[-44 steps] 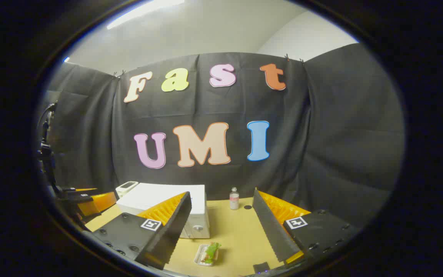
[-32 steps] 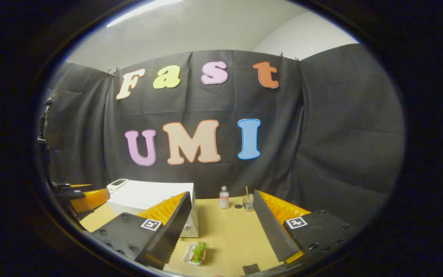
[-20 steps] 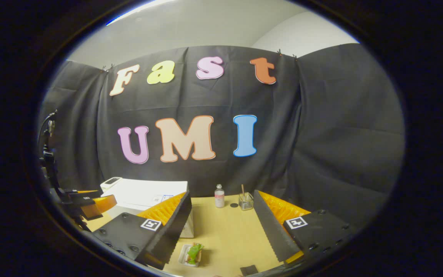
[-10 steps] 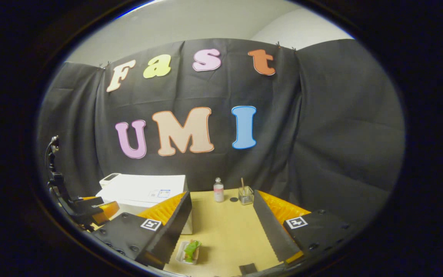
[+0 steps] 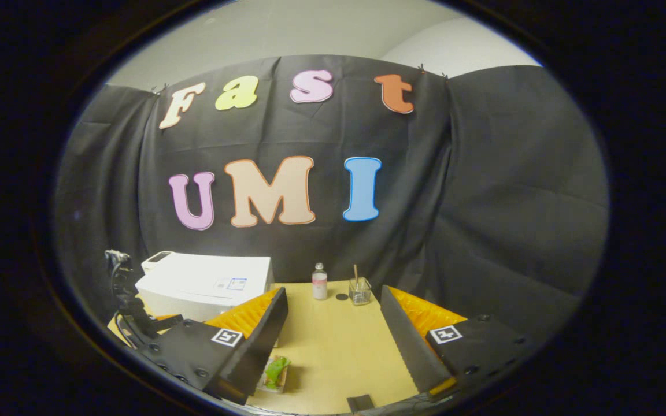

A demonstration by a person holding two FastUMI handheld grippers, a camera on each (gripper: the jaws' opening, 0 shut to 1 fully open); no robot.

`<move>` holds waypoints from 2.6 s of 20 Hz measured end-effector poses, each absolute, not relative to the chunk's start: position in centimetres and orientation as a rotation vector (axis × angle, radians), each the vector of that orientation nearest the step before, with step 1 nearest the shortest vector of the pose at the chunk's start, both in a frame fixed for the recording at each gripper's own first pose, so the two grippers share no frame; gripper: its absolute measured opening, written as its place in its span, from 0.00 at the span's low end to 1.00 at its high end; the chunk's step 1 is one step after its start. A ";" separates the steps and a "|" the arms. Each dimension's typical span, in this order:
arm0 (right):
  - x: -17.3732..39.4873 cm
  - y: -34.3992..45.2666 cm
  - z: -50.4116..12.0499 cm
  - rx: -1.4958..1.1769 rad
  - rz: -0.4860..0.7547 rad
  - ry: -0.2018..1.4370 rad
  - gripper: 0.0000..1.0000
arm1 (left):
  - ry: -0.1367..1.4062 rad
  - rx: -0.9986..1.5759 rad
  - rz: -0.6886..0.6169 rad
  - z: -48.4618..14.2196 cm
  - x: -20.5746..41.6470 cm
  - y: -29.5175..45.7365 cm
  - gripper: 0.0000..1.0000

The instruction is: Open the microwave oven with the left hand, put the food in, and close the microwave oven.

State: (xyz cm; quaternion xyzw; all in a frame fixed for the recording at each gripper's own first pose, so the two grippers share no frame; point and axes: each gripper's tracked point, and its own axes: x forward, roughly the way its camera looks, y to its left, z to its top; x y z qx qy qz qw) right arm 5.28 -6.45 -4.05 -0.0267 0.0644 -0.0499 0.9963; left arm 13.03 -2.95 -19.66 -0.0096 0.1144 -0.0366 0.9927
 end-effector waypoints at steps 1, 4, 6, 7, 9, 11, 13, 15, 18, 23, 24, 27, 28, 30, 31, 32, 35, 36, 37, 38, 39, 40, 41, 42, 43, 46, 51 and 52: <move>5.2 -6.4 -4.3 -0.054 -0.101 0.137 0.96 | 0.244 -0.020 -0.072 -20.4 13.7 -3.0 0.94; 5.1 -6.4 -4.9 -0.048 -0.107 0.147 0.96 | 0.291 -0.025 -0.070 -22.7 15.1 -3.5 0.97; 4.8 -6.3 -5.3 -0.036 -0.113 0.154 0.96 | 0.322 -0.037 -0.076 -24.2 16.0 -4.2 0.98; 4.8 -6.3 -5.6 -0.028 -0.117 0.157 0.96 | 0.340 -0.040 -0.080 -25.0 16.5 -4.5 0.98; 4.8 -6.4 -6.1 -0.009 -0.126 0.165 1.00 | 0.378 -0.038 -0.075 -26.2 17.1 -4.8 0.98; 4.7 -6.8 -6.9 0.004 -0.139 0.181 1.00 | 0.401 -0.037 -0.070 -27.3 17.7 -5.0 0.98; 4.7 -7.1 -7.6 0.015 -0.152 0.196 1.00 | 0.431 -0.045 -0.073 -28.2 18.1 -5.3 0.98; 4.7 -7.5 -7.9 0.023 -0.162 0.201 0.96 | 0.452 -0.062 -0.058 -28.7 18.5 -5.1 0.91; 4.6 -8.3 -7.9 0.009 -0.186 0.191 0.96 | 0.469 -0.080 -0.024 -29.3 18.7 -4.5 0.82; 4.4 -9.1 -8.5 0.015 -0.211 0.203 0.96 | 0.487 -0.108 -0.002 -29.9 19.2 -3.9 0.74; 4.4 -9.3 -8.5 0.012 -0.216 0.206 0.96 | 0.492 -0.120 0.000 -29.8 19.1 -3.9 0.68; 4.0 -9.7 -8.7 0.003 -0.229 0.208 0.96 | 0.496 -0.131 -0.020 -30.1 19.5 -4.8 0.55; 3.8 -9.8 -8.8 0.002 -0.234 0.211 0.96 | 0.501 -0.113 -0.008 -30.0 19.3 -4.7 0.46; 3.5 -10.0 -9.2 0.003 -0.243 0.218 0.96 | 0.515 -0.059 -0.001 -30.3 19.5 -4.7 0.35; 3.2 -10.0 -9.3 0.004 -0.247 0.218 0.96 | 0.518 -0.033 0.000 -30.3 19.5 -4.7 0.36; 3.0 -10.1 -9.3 0.005 -0.251 0.218 0.97 | 0.513 -0.010 -0.004 -30.3 19.5 -4.8 0.29; 2.1 -10.4 -9.9 0.019 -0.260 0.227 0.97 | 0.511 0.017 -0.025 -30.4 19.6 -5.0 0.24; 1.8 -10.4 -10.1 0.024 -0.262 0.231 0.97 | 0.515 0.020 -0.032 -30.5 19.6 -5.0 0.22; 1.6 -10.4 -10.4 0.029 -0.264 0.234 0.97 | 0.515 0.021 -0.036 -30.4 19.6 -5.1 0.19; 1.3 -10.5 -10.5 0.031 -0.263 0.237 0.97 | 0.515 0.019 -0.039 -30.5 19.6 -5.1 0.19; 1.0 -10.4 -10.7 0.032 -0.261 0.241 0.97 | 0.512 0.018 -0.038 -30.4 19.5 -5.2 0.19; 0.7 -10.4 -10.9 0.030 -0.260 0.245 0.97 | 0.502 0.021 -0.037 -30.2 19.4 -5.2 0.19; 0.5 -10.3 -10.9 0.029 -0.259 0.246 0.97 | 0.500 0.024 -0.034 -30.4 19.5 -5.2 0.17; 0.3 -10.3 -10.9 0.028 -0.257 0.246 0.97 | 0.498 0.021 -0.031 -30.3 19.4 -5.2 0.16; 0.1 -10.3 -11.1 0.028 -0.254 0.247 0.97 | 0.493 0.013 -0.027 -30.2 19.5 -5.2 0.13; -0.4 -10.2 -11.5 0.030 -0.241 0.256 0.97 | 0.494 0.004 -0.020 -30.2 19.4 -5.2 0.12; -0.4 -10.6 -12.8 0.044 -0.205 0.285 0.97 | 0.492 -0.015 -0.035 -30.8 13.8 -4.9 0.11; -0.2 -10.4 -13.0 0.055 -0.185 0.292 0.97 | 0.506 -0.007 -0.035 -31.1 12.4 -4.7 0.12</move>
